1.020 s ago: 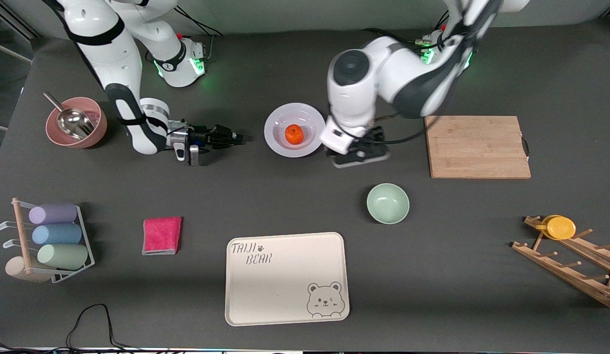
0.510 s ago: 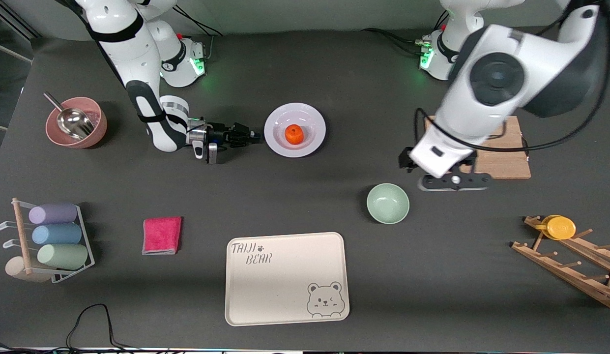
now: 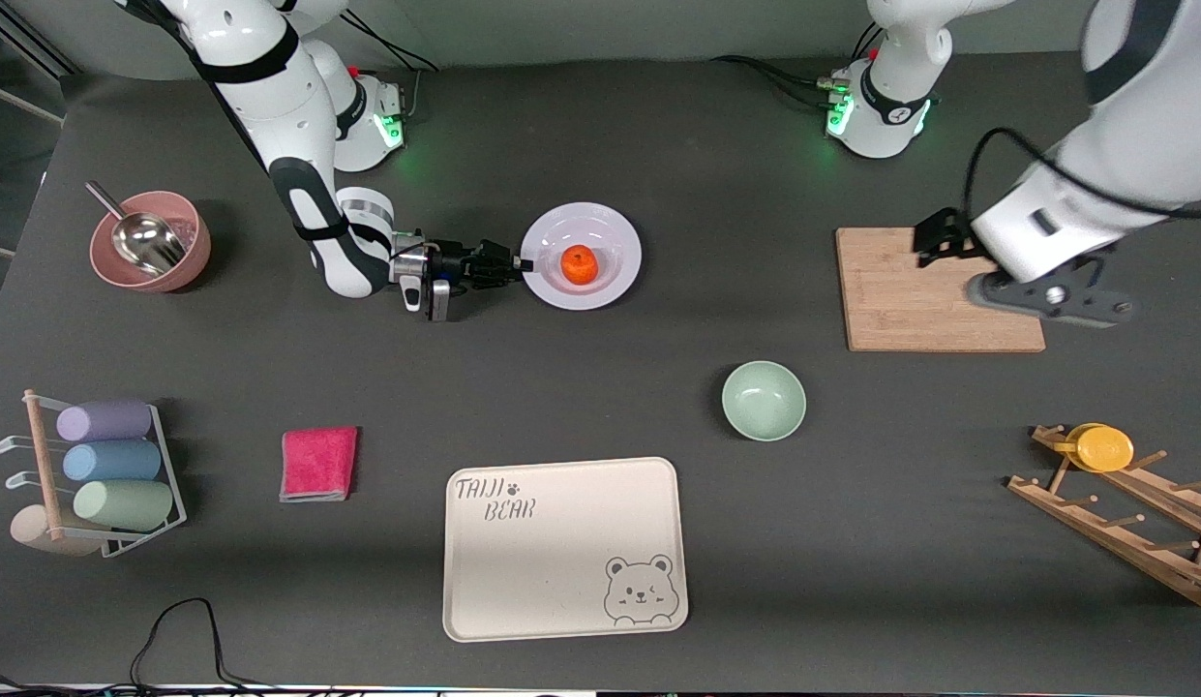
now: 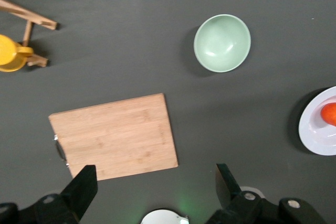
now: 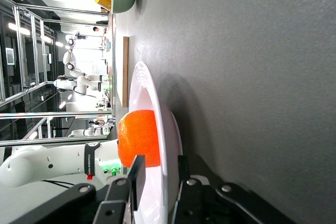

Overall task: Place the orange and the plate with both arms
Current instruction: 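Withdraw the left gripper while the right gripper grips the plate rim, then slide the plate with the right gripper onto the bear tray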

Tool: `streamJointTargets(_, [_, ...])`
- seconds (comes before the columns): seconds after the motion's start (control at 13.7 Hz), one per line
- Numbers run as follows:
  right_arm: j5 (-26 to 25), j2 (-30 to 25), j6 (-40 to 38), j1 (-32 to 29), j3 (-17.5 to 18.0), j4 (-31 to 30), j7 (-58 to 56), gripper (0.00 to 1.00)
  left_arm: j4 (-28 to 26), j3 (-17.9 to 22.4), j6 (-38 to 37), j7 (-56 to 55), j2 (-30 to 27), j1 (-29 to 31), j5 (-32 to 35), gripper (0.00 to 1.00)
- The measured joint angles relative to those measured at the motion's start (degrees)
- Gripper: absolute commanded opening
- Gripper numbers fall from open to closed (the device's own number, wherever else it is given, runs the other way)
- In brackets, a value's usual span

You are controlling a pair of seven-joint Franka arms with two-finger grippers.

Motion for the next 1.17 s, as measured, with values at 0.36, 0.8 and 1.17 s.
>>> streamJointTargets(0.36, [0.01, 0.29, 0.01, 0.00, 0.20, 0.58, 0.00, 0.02, -6.24, 20.48, -0.01, 2.51, -4.34, -14.95, -0.38, 1.00])
streamJointTargets(0.8, [0.14, -0.05, -0.91, -0.36, 0.36, 1.86, 0.65, 0.00, -5.59, 21.10, -2.61, 2.81, -6.55, -16.93, -0.17, 1.00])
streamJointTargets(1.17, [-4.37, -9.38, -1.01, -3.89, 0.27, 3.05, 12.45, 0.00, -7.62, 21.43, 3.27, 2.95, -4.90, -15.57, -0.18, 1.00])
